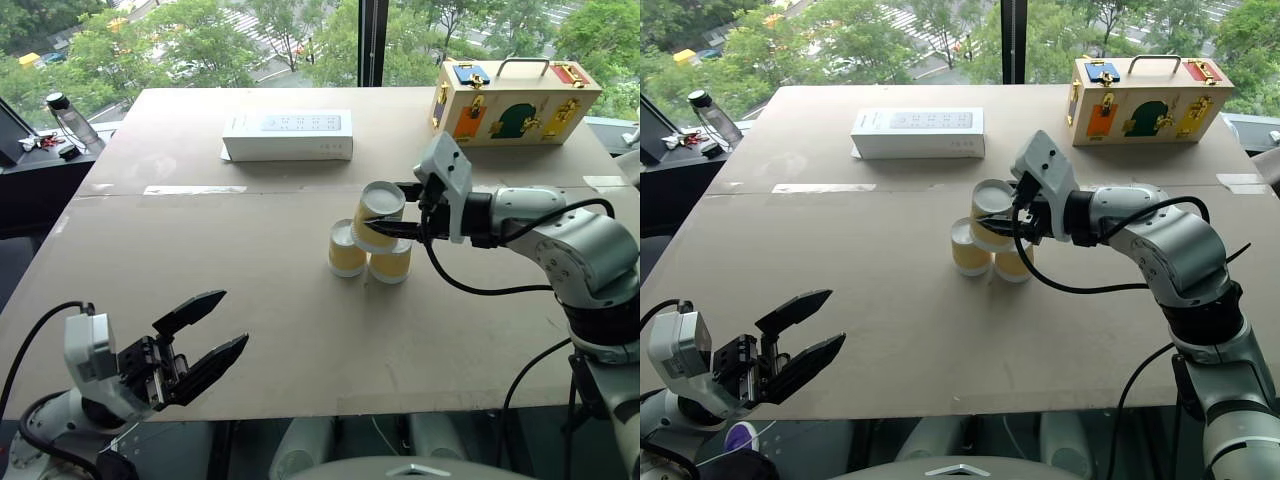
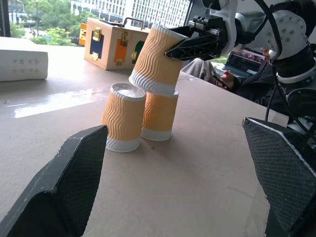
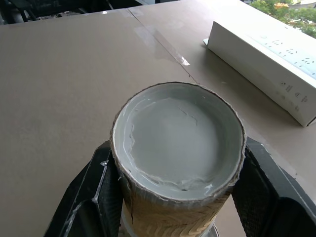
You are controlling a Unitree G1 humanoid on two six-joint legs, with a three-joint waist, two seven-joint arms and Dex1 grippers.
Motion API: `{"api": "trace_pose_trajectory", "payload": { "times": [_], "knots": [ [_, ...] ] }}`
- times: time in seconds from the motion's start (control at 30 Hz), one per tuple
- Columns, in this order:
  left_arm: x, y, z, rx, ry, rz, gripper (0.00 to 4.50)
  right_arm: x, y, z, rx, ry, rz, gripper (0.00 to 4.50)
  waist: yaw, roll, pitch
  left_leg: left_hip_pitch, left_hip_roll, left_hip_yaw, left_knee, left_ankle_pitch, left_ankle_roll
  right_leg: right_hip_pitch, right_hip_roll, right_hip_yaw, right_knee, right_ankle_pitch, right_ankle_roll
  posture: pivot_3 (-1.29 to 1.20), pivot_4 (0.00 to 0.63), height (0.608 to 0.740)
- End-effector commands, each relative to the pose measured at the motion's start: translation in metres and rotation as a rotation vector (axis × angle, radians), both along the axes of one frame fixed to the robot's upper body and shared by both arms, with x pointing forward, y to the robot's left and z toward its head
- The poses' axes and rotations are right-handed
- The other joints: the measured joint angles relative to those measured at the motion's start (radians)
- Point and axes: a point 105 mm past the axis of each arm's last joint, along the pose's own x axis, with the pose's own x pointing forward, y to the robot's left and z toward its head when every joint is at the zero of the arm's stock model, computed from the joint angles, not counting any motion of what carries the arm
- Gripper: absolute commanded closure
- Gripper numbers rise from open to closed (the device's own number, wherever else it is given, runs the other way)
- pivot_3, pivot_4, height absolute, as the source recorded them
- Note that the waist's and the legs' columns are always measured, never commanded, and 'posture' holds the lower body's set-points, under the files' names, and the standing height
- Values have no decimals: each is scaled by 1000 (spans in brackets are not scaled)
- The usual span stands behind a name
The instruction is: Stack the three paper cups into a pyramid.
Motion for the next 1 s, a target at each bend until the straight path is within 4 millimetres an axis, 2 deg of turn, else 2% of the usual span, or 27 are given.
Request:
{"api": "trace_pose_trajectory", "payload": {
  "times": [0.03,0.07,0.13,0.3,0.43,0.57,0.67,0.83,0.93,1.0],
  "knots": [
    [-4,0,16,-27,-68,-11,0,-1,-2,2,-11,-23,13,1276,0,0,0,0,0,0,0,0,0,0,0,0,0,0,0,0,150,740],
    [-5,1,18,-34,-75,-9,0,-1,-2,1,-17,-18,20,970,0,0,0,0,0,0,0,0,0,0,0,0,0,0,0,0,150,740],
    [-6,2,22,-57,-85,-6,0,-3,-3,0,-15,-9,35,51,1,0,0,0,0,0,0,0,0,0,0,0,0,0,0,0,150,740],
    [-7,4,22,-74,-88,1,0,1,-16,15,26,-80,-27,51,0,0,0,0,0,0,0,0,0,0,0,0,0,0,0,0,150,740],
    [-1,-1,13,-66,-49,5,0,-13,-39,24,64,-113,-12,51,10,0,0,-1,0,0,0,0,0,0,0,-1,-1,0,0,0,150,740],
    [10,-7,2,-42,16,20,0,-33,-66,20,90,-132,-9,51,23,0,0,-1,0,0,0,-1,1,1,0,-1,-3,0,0,0,150,740],
    [19,-8,-9,-26,87,49,0,-44,-90,5,98,-93,-74,51,26,0,0,-1,0,0,0,-1,1,1,0,-1,-4,1,2,0,150,740],
    [28,-5,-29,64,175,101,0,-70,-125,-33,64,5,-183,51,24,0,0,-1,0,1,0,-1,2,1,0,0,-3,1,2,0,150,740],
    [32,1,-40,142,219,139,0,-87,-159,-70,-7,67,-306,51,27,-1,0,-1,1,2,0,-1,2,2,-1,-2,-3,0,1,0,150,740],
    [34,4,-43,160,234,152,0,-94,-169,-79,-19,80,-338,51,26,-1,0,0,1,2,0,-1,2,3,-1,-2,-3,0,1,0,150,740]
  ]
}}
